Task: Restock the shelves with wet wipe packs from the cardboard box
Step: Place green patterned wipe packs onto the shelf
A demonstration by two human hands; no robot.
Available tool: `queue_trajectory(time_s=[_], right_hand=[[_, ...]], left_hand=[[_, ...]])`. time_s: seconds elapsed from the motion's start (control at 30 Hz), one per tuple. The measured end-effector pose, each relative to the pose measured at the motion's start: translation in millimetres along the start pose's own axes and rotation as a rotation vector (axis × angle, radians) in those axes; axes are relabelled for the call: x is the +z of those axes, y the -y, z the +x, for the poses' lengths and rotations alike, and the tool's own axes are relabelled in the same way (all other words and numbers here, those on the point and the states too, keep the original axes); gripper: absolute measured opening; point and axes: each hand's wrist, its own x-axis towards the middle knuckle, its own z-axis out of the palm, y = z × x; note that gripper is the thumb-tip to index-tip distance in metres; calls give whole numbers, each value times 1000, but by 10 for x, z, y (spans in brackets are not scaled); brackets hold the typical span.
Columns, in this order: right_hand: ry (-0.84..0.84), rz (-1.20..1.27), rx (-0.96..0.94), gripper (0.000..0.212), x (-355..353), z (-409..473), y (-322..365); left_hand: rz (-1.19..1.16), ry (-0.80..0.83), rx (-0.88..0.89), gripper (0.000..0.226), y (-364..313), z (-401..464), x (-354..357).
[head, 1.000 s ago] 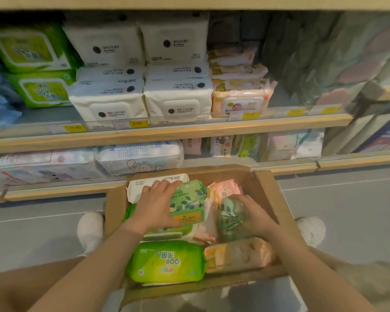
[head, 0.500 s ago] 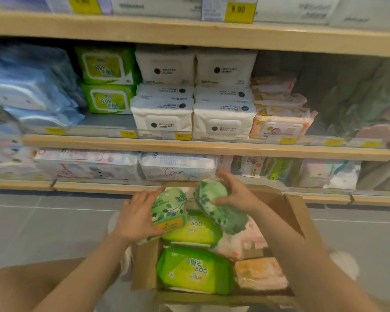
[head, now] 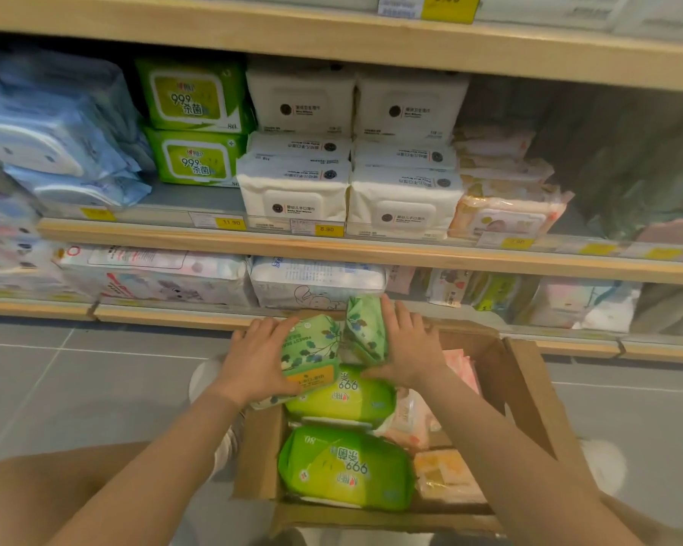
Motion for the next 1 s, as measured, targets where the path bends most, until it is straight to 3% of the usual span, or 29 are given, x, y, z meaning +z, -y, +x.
queue_trajectory(time_s=[0.1,0.2,0.33,0.47,0.7,1.0], right_hand=[[43,147,17,115,-61,201,-147],[190,553,35,111,-187,324,-418],[248,911,159,75,-180,305,-659],[276,1041,200,83,-247,121,-862],[19,1132,260,82,-741,-447,-1447],[-247,1166,281,86,-1027,-969,-2181]], left_hand=[[-12,15,8,113,-7,54,-5],[-30,32,0,114,15,85,-17],[-60,28,-5,114,6,102,-12],[-74,16,7,115,-166,170,-109],[-51,-52,100,115,-812,479,-467],[-193,-141,238,115,-1687,904,-867]])
